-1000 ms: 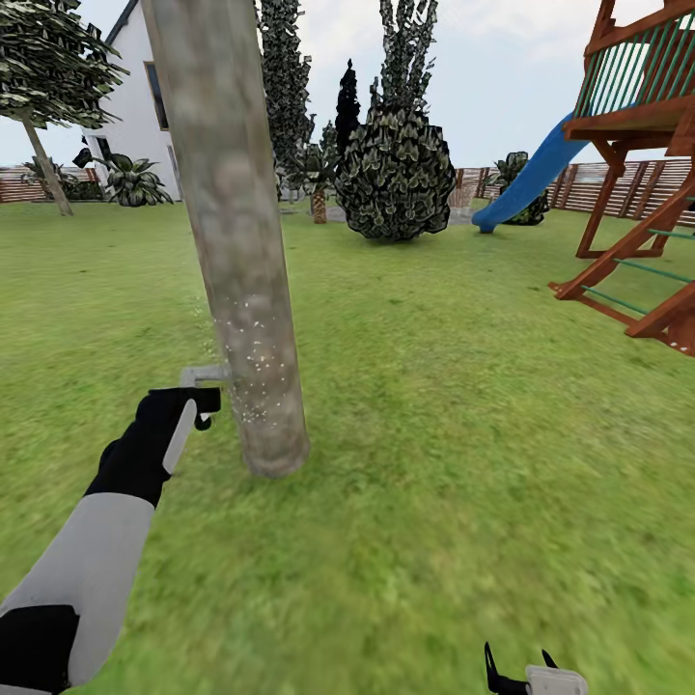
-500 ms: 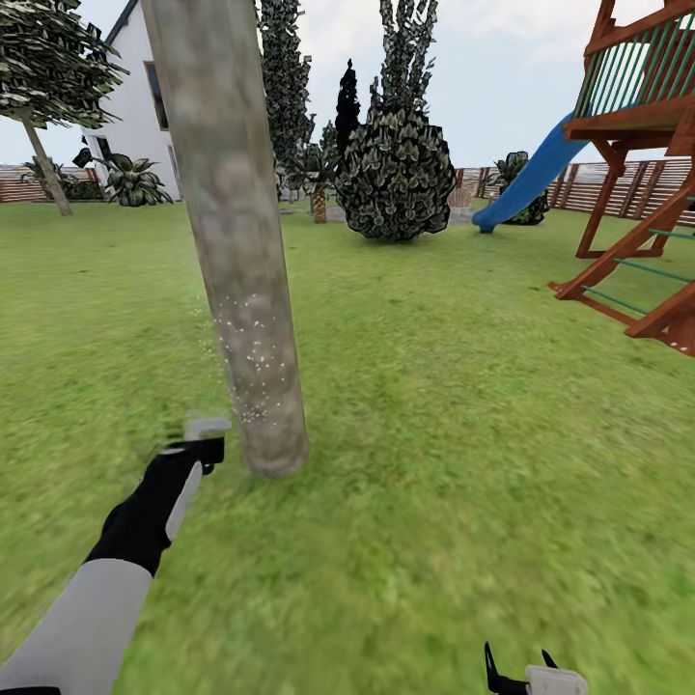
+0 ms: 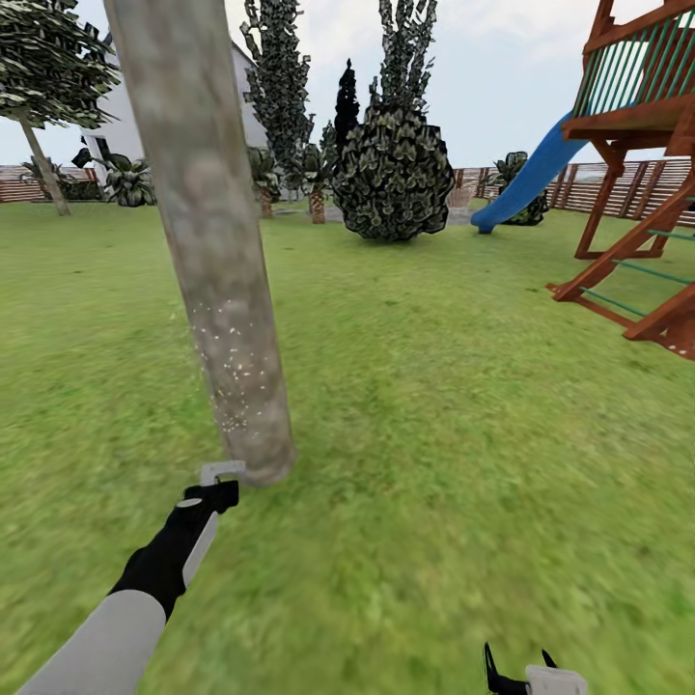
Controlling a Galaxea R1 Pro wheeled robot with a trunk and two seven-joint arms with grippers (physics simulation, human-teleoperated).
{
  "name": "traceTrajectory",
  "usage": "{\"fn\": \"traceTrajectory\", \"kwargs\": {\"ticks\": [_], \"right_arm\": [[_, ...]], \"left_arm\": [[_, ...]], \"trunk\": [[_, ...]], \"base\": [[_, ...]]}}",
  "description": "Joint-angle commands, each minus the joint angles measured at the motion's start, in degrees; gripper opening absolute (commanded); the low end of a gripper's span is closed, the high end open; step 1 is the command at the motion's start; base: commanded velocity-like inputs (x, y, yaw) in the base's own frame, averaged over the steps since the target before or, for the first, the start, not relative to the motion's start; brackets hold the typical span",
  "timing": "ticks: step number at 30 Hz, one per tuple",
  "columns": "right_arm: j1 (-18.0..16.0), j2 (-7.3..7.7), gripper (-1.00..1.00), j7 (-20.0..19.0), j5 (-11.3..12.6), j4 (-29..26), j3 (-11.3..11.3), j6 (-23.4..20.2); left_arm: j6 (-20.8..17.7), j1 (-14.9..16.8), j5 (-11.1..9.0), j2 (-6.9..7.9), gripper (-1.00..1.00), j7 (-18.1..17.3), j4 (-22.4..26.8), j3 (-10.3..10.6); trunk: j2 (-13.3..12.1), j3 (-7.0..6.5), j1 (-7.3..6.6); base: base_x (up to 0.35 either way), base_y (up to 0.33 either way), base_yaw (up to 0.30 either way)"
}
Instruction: In the garden, pick up the pesticide atomizer on the floor and spray pesticide onto both trees until each tree trunk is fully covered.
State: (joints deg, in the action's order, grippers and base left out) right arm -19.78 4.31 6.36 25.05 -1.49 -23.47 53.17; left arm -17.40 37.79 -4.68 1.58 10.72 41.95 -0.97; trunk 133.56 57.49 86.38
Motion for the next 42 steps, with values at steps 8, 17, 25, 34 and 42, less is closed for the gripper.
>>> {"fn": "traceTrajectory", "kwargs": {"ticks": [8, 17, 25, 34, 42], "right_arm": [[0.0, 0.00, 1.00, 0.0, 0.0, 0.0, 0.0, 0.0], [0.0, 0.00, 1.00, 0.0, 0.0, 0.0, 0.0, 0.0], [0.0, 0.00, 1.00, 0.0, 0.0, 0.0, 0.0, 0.0], [0.0, 0.00, 1.00, 0.0, 0.0, 0.0, 0.0, 0.0], [0.0, 0.00, 1.00, 0.0, 0.0, 0.0, 0.0, 0.0]], "left_arm": [[0.1, 0.0, 0.0, 0.00, -1.00, 0.0, -0.3, 0.0], [-0.1, 0.0, 0.0, 0.09, -1.00, 3.5, -1.3, -0.1], [-0.2, 0.0, -0.2, 0.02, -1.00, 3.5, -2.4, -0.1], [-0.1, 0.0, -0.2, 0.00, -1.00, 3.5, -2.4, -0.1], [-0.1, 0.0, -0.2, 0.00, -1.00, 3.5, -2.4, -0.1]], "trunk": [[0.0, 0.00, 0.00], [0.0, 0.00, 0.00], [0.0, 0.00, 0.00], [0.0, 0.00, 0.00], [0.0, 0.00, 0.00]], "base": [[0.028, -0.270, 0.000], [0.125, -0.272, 0.142], [0.159, -0.263, 0.262], [0.098, -0.265, 0.020], [0.001, -0.272, 0.131]]}}
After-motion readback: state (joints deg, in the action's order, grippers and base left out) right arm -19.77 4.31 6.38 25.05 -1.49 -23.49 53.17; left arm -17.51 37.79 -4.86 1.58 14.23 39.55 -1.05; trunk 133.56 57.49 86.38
